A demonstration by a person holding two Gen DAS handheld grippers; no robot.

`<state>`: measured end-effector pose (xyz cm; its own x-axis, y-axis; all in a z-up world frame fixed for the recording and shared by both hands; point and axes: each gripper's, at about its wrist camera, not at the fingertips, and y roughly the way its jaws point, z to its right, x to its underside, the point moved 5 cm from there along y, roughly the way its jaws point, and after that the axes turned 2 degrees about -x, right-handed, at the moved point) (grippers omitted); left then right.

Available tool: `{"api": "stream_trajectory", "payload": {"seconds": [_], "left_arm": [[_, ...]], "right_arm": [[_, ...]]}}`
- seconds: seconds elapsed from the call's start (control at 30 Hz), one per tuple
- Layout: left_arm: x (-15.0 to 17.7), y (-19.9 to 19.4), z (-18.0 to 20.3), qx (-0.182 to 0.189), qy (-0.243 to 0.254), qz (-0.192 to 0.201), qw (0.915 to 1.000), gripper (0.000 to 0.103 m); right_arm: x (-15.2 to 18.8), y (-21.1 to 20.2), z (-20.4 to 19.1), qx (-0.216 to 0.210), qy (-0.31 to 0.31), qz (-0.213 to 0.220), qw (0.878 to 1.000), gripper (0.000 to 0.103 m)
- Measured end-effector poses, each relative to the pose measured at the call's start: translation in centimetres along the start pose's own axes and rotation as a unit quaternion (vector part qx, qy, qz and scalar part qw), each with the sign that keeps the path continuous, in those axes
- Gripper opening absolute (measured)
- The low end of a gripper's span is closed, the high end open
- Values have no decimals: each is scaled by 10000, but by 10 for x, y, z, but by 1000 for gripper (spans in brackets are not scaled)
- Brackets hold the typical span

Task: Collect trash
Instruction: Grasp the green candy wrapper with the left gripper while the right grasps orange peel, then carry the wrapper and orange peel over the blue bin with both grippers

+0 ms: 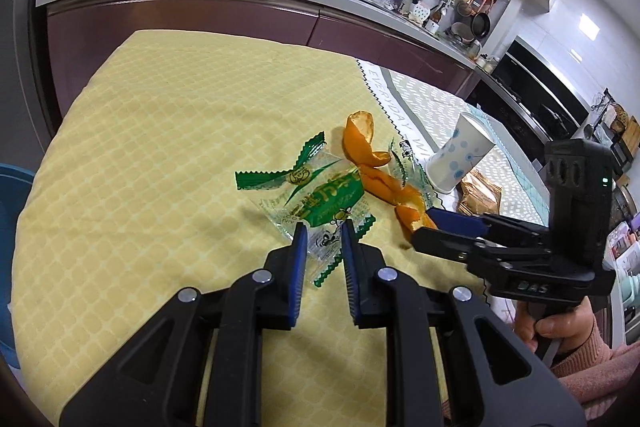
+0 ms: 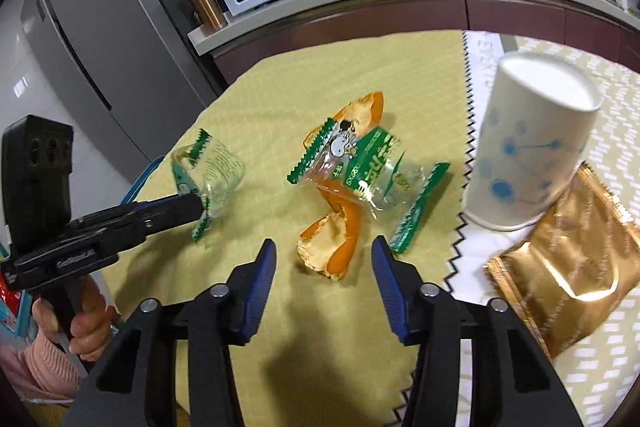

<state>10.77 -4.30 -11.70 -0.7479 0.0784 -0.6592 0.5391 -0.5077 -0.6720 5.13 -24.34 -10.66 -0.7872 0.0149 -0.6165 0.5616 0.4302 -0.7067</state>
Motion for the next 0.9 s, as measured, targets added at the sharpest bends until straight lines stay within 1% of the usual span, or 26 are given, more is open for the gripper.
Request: {"api": "stream_trajectory", "payload": {"seconds": [0.07, 0.13, 0.2, 0.3, 0.4, 0.6, 0.9], "left_arm": [[1, -3, -3, -28, -22, 16, 10000, 18], [2, -6, -6, -68, -35, 40, 10000, 18], [4, -11, -8, -89, -56, 67, 9999, 18], [5, -18, -14, -132, -107, 105, 9998, 18], [6, -24, -20, -165, -154, 146, 9996, 18], [8, -38, -31, -236, -194, 235, 9993, 18], [13, -60, -43, -354, -205, 376, 9985, 18]], "right_arm": [[-3, 3, 0, 9, 28, 60, 10000, 44], [-6, 5, 1, 7, 100, 77, 9999, 31], [-7, 6, 3, -65, 193, 96, 9997, 28], [-9, 3, 1, -211, 260, 150, 9993, 19], [-10, 1, -2, -389, 318, 170, 9986, 15], [-14, -2, -19, -727, 257, 231, 9968, 13], [-26, -3, -42, -1040, 94, 284, 9941, 12]]}}
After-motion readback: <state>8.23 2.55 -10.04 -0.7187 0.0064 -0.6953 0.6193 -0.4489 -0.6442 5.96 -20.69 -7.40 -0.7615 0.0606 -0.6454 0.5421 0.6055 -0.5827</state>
